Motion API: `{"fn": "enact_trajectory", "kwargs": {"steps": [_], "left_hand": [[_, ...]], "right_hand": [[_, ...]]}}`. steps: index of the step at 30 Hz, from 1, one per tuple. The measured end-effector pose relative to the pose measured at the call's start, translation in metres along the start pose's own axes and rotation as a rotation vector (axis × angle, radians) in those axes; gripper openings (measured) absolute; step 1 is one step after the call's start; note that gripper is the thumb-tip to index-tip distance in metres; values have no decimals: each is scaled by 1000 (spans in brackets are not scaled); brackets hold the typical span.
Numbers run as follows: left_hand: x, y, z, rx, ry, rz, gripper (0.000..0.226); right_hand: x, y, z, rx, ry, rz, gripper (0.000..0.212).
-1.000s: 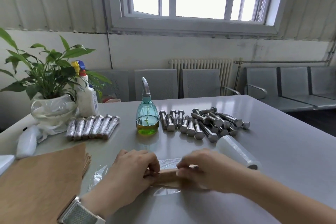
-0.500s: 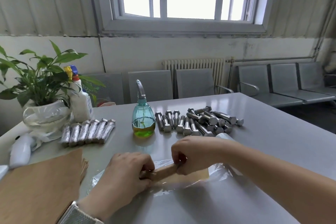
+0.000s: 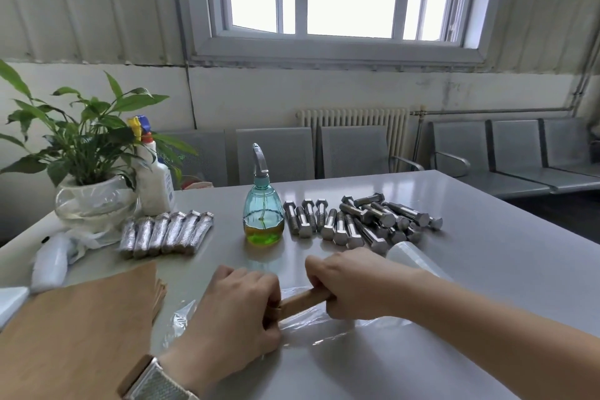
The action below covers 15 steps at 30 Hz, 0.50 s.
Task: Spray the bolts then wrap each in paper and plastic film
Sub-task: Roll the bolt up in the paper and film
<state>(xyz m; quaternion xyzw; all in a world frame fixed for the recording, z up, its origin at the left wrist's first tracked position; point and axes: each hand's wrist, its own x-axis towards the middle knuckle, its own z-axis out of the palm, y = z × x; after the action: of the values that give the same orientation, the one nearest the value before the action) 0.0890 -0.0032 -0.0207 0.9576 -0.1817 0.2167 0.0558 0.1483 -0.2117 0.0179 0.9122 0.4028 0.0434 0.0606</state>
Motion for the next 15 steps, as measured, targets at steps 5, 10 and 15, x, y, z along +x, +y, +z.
{"fn": "enact_trajectory", "kwargs": {"steps": [5,10,15], "left_hand": [[-1,2,-1,81,38,70,26],[1,1,-3,108,45,81,27],[3,2,-1,93,-6,118,30]], "right_hand": [[-8,10,1,212,52,-4,30],[-20,14,17,373,150,-14,22],[-31,18,34,372,249,-34,15]]}}
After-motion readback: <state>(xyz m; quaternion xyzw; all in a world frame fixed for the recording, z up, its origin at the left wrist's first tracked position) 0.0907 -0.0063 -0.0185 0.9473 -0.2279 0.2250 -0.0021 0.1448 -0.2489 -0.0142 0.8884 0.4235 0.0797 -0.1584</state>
